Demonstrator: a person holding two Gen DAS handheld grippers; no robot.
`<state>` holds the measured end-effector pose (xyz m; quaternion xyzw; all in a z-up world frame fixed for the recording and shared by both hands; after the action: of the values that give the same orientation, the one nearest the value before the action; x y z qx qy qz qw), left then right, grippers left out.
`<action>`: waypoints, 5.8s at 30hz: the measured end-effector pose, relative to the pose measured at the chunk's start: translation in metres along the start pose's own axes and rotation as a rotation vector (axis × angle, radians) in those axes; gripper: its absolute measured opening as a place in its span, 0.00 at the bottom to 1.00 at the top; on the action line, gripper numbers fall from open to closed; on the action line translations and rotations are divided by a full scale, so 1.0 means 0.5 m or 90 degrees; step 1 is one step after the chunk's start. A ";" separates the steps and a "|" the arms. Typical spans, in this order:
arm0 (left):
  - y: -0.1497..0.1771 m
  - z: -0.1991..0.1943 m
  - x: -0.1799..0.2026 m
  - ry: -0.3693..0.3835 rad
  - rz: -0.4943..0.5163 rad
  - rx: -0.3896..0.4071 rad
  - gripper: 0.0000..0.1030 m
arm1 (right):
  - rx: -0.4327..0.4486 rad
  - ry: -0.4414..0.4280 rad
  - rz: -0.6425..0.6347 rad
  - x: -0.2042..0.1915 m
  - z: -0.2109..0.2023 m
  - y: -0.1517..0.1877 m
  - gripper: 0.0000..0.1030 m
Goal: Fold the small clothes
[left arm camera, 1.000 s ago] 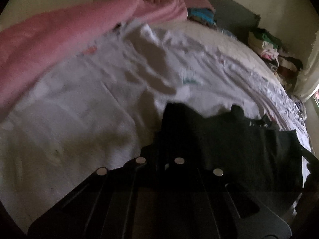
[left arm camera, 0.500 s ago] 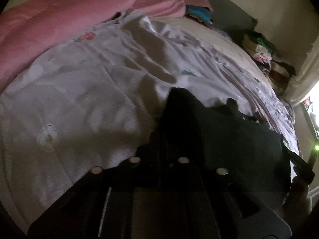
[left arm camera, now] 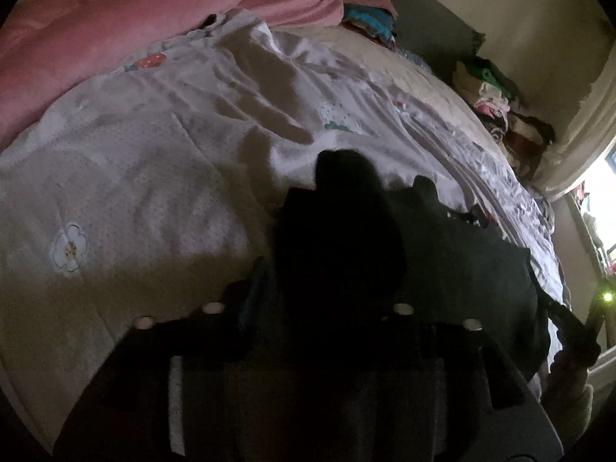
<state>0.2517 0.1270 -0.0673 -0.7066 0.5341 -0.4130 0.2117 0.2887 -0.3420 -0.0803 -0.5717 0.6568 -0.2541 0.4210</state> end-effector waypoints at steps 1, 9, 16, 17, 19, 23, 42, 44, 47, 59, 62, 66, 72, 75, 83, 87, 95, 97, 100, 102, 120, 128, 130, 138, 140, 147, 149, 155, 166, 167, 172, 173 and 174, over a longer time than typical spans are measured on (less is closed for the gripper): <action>0.002 0.001 0.004 0.006 -0.001 -0.005 0.37 | -0.001 -0.002 -0.005 -0.004 -0.002 0.002 0.39; 0.000 -0.019 0.000 -0.056 0.030 0.020 0.00 | -0.001 -0.004 -0.010 -0.008 -0.012 0.013 0.39; 0.001 -0.028 -0.037 -0.070 -0.011 0.012 0.00 | 0.007 0.005 -0.010 -0.005 -0.025 0.017 0.39; 0.003 -0.029 -0.037 -0.068 -0.014 0.011 0.00 | 0.008 0.006 -0.010 -0.005 -0.029 0.018 0.39; 0.006 -0.035 -0.033 -0.075 -0.003 0.013 0.00 | 0.010 0.010 -0.015 -0.004 -0.036 0.020 0.39; 0.019 -0.032 -0.045 -0.129 0.021 0.001 0.00 | 0.006 0.025 -0.013 0.006 -0.047 0.027 0.39; 0.080 -0.155 0.032 -0.096 0.066 0.048 0.29 | 0.034 0.028 -0.079 -0.014 -0.171 0.066 0.49; 0.089 -0.165 0.046 -0.092 0.075 0.050 0.33 | 0.039 0.025 -0.084 -0.019 -0.187 0.069 0.54; 0.100 -0.180 0.062 -0.084 0.086 0.055 0.42 | 0.051 0.019 -0.087 -0.027 -0.212 0.072 0.64; 0.132 -0.224 0.096 -0.072 0.108 0.065 0.68 | 0.096 0.014 -0.107 -0.049 -0.288 0.068 0.93; 0.141 -0.232 0.102 -0.072 0.113 0.062 0.80 | 0.105 0.013 -0.115 -0.055 -0.303 0.067 0.95; 0.152 -0.243 0.112 -0.067 0.119 0.057 0.91 | 0.114 0.006 -0.129 -0.068 -0.320 0.069 0.96; 0.169 -0.255 0.119 -0.064 0.125 0.048 0.91 | 0.116 -0.005 -0.145 -0.096 -0.331 0.079 0.96; 0.170 -0.263 0.117 -0.066 0.123 0.047 0.91 | 0.118 -0.015 -0.151 -0.113 -0.338 0.084 0.96; 0.162 -0.282 0.096 -0.077 0.113 0.057 0.91 | 0.112 -0.067 -0.196 -0.202 -0.342 0.102 0.96; 0.150 -0.290 0.076 -0.101 0.115 0.070 0.91 | 0.103 -0.096 -0.222 -0.255 -0.335 0.114 0.96; 0.128 -0.304 0.032 -0.118 0.089 0.082 0.91 | 0.085 -0.152 -0.272 -0.363 -0.314 0.141 0.96; 0.123 -0.306 0.020 -0.119 0.077 0.081 0.91 | 0.080 -0.166 -0.286 -0.389 -0.309 0.149 0.96; 0.117 -0.306 0.006 -0.120 0.059 0.085 0.91 | 0.077 -0.182 -0.305 -0.425 -0.301 0.159 0.96; 0.113 -0.304 -0.001 -0.123 0.054 0.086 0.91 | 0.074 -0.192 -0.313 -0.446 -0.294 0.164 0.96; 0.017 -0.232 -0.027 -0.172 0.080 0.086 0.91 | 0.040 -0.235 -0.441 -0.596 -0.219 0.250 0.96; -0.011 -0.173 -0.029 -0.191 0.107 0.065 0.91 | 0.032 -0.206 -0.519 -0.628 -0.167 0.287 0.96; -0.014 -0.161 -0.032 -0.196 0.107 0.059 0.91 | 0.029 -0.193 -0.536 -0.632 -0.150 0.293 0.96; -0.027 -0.118 -0.045 -0.208 0.104 0.052 0.91 | 0.020 -0.169 -0.573 -0.646 -0.093 0.312 0.96; -0.030 -0.107 -0.051 -0.211 0.103 0.052 0.91 | 0.019 -0.164 -0.576 -0.652 -0.078 0.311 0.96; -0.032 -0.064 -0.079 -0.220 0.085 0.033 0.91 | 0.027 -0.145 -0.579 -0.676 -0.038 0.305 0.96; -0.032 -0.054 -0.084 -0.209 0.075 0.030 0.91 | 0.029 -0.144 -0.583 -0.683 -0.026 0.306 0.96; -0.034 -0.012 -0.083 -0.174 0.039 0.001 0.91 | 0.057 -0.138 -0.583 -0.685 -0.016 0.291 0.83; -0.009 0.027 -0.021 -0.072 -0.009 -0.068 0.91 | 0.148 -0.154 -0.556 -0.659 -0.099 0.261 0.21; -0.009 0.028 -0.018 -0.064 -0.014 -0.072 0.91 | 0.151 -0.156 -0.549 -0.653 -0.104 0.256 0.20; -0.017 0.020 0.023 -0.033 -0.035 -0.069 0.80 | 0.182 -0.158 -0.499 -0.617 -0.135 0.220 0.19; -0.018 0.018 0.035 -0.020 -0.040 -0.069 0.74 | 0.185 -0.157 -0.492 -0.614 -0.141 0.213 0.19; -0.020 0.019 0.044 -0.009 -0.046 -0.071 0.64 | 0.191 -0.155 -0.479 -0.602 -0.148 0.204 0.18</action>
<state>0.2671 0.1084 -0.0572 -0.7392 0.5288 -0.3849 0.1608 0.1692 -0.0402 -0.0459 -0.7301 0.3035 -0.4132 0.4518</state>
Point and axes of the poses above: each gripper's, at about its wrist camera, not at the fingertips, and z roughly the way its jaws point, x to its right, y to its underside, the point moved 4 cm from there along z, roughly the way its jaws point, and after that the axes turned 15 degrees about x, right-handed, at the moved point
